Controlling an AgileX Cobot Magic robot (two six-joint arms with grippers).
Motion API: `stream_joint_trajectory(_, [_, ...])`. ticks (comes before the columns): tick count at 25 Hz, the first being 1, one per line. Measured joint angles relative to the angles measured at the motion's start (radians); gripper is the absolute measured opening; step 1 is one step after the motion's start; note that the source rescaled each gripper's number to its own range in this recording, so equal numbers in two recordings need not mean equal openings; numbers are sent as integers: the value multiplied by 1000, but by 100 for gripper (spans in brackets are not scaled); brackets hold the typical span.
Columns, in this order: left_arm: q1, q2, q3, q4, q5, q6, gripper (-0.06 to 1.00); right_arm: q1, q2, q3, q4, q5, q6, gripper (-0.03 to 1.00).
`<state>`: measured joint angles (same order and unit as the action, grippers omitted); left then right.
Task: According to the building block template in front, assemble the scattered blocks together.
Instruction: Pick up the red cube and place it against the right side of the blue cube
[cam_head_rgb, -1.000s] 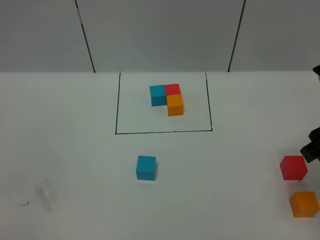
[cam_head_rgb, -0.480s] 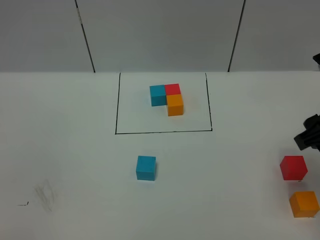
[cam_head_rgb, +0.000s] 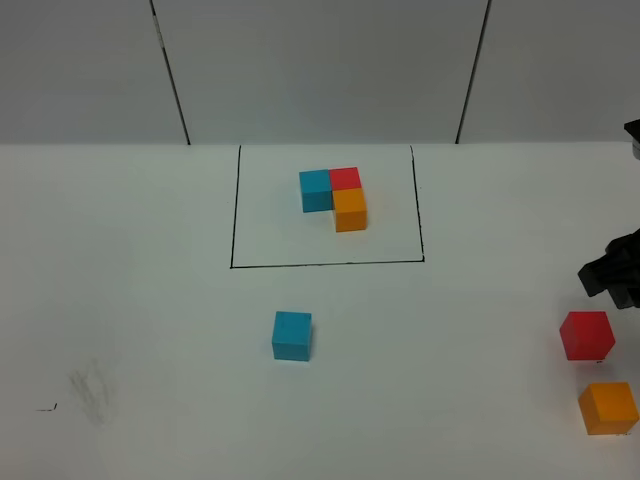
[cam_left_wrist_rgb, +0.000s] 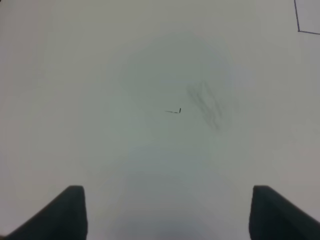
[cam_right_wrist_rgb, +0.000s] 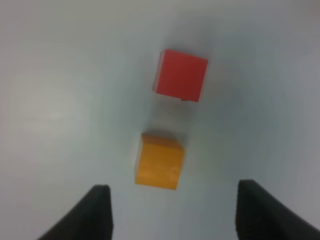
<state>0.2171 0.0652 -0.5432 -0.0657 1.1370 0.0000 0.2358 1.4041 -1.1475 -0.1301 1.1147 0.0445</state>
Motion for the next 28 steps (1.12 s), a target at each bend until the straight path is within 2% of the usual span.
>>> stream_joint_trajectory(8, [0, 0, 0, 0, 0, 0, 61, 0, 158, -143, 20, 4, -4, 19])
stream_joint_trajectory(11, [0, 0, 0, 0, 0, 0, 61, -4, 201, -181, 12, 6, -26, 23])
stream_joint_trajectory(14, [0, 0, 0, 0, 0, 0, 61, -38, 232, -186, 30, 9, -45, 34])
stream_joint_trajectory(17, [0, 0, 0, 0, 0, 0, 61, -89, 251, -186, 52, 27, -45, 52])
stream_joint_trajectory(20, [0, 0, 0, 0, 0, 0, 61, -123, 251, -186, 52, 25, -45, 64])
stream_joint_trajectory(28, [0, 0, 0, 0, 0, 0, 61, -139, 295, -186, 54, -9, -45, 67])
